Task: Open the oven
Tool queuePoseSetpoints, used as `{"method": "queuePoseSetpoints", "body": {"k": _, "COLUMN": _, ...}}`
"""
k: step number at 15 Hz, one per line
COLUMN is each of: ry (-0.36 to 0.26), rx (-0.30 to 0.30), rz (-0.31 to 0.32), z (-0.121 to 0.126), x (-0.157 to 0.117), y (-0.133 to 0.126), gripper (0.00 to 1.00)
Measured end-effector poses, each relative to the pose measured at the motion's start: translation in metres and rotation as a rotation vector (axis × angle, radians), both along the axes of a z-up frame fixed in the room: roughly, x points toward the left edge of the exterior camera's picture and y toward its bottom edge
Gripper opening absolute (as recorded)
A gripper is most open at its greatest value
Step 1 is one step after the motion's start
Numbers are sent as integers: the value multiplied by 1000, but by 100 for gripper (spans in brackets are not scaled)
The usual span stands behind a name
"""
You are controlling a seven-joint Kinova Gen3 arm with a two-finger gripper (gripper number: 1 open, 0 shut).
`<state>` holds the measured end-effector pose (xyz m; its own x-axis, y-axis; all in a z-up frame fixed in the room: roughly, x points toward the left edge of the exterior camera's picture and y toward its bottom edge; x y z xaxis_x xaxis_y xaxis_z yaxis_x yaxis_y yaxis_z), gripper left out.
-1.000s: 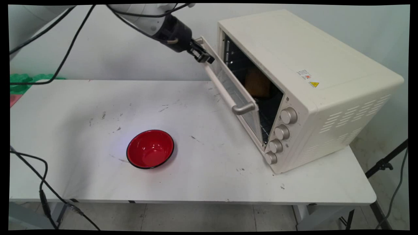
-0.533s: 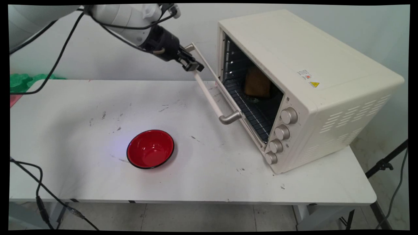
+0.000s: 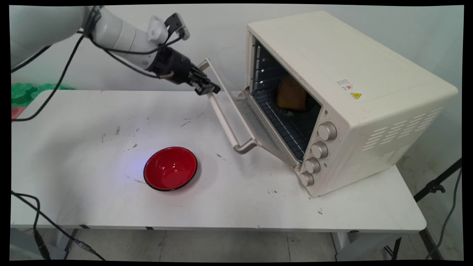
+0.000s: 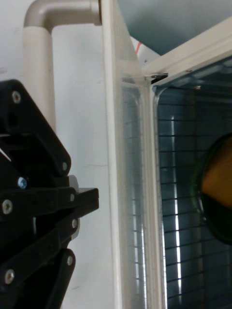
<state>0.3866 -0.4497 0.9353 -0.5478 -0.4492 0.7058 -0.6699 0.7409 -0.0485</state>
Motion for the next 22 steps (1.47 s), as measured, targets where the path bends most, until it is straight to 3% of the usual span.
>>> {"method": "queuePoseSetpoints", "body": {"k": 22, "ry": 32, "rx": 39, "rz": 41, "z": -98, "x": 32, "y": 21, "gripper": 0}}
